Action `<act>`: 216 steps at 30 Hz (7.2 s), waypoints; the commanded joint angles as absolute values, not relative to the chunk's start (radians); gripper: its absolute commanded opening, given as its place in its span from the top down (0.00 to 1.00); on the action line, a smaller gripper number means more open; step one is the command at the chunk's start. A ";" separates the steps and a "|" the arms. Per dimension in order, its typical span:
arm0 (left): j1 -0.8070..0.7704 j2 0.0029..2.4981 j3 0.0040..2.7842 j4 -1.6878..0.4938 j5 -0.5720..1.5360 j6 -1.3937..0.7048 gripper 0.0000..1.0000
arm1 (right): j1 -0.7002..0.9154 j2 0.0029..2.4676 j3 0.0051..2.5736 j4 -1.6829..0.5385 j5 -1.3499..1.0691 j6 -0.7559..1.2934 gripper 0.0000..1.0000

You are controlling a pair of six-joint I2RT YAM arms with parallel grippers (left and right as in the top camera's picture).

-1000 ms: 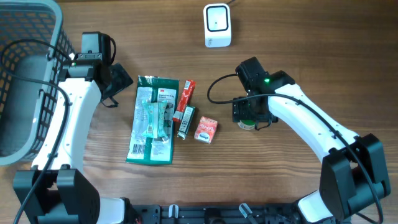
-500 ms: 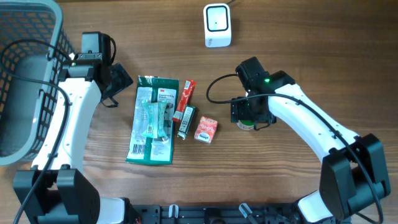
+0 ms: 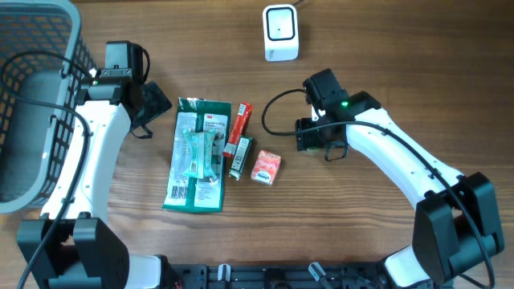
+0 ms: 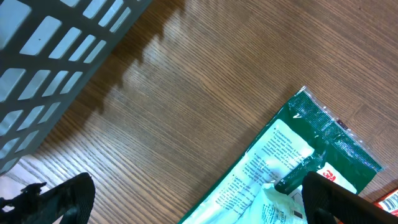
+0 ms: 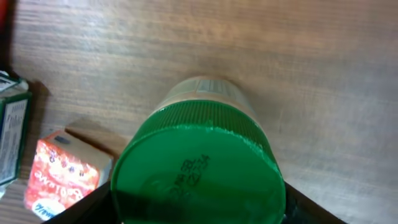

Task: Scan the item barcode
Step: 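Lower the right gripper over the green cylinder and grasp it, then lift the green cylinder and carry it to the white scanner, then hold the green cylinder label over the scanner window, then carry the green cylinder right and release it on the table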

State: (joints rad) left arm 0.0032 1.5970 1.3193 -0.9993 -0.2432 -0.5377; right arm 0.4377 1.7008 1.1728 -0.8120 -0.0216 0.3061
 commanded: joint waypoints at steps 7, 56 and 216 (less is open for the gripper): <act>0.007 1.603 1.307 -1.000 -0.263 -0.558 0.00 | 0.441 1.711 1.259 -0.825 0.057 0.182 0.13; 0.007 1.603 1.307 -1.000 -0.263 -0.558 0.00 | 0.441 1.868 1.215 -0.756 -0.031 0.291 0.24; 0.007 1.603 1.307 -1.000 -0.263 -0.558 0.00 | -0.312 2.078 1.634 -1.124 -0.009 0.134 0.69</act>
State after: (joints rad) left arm 0.0029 1.5970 1.3155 -0.9993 -0.2466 -0.5377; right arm -0.3092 2.0777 1.6459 -1.1404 0.0090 0.1192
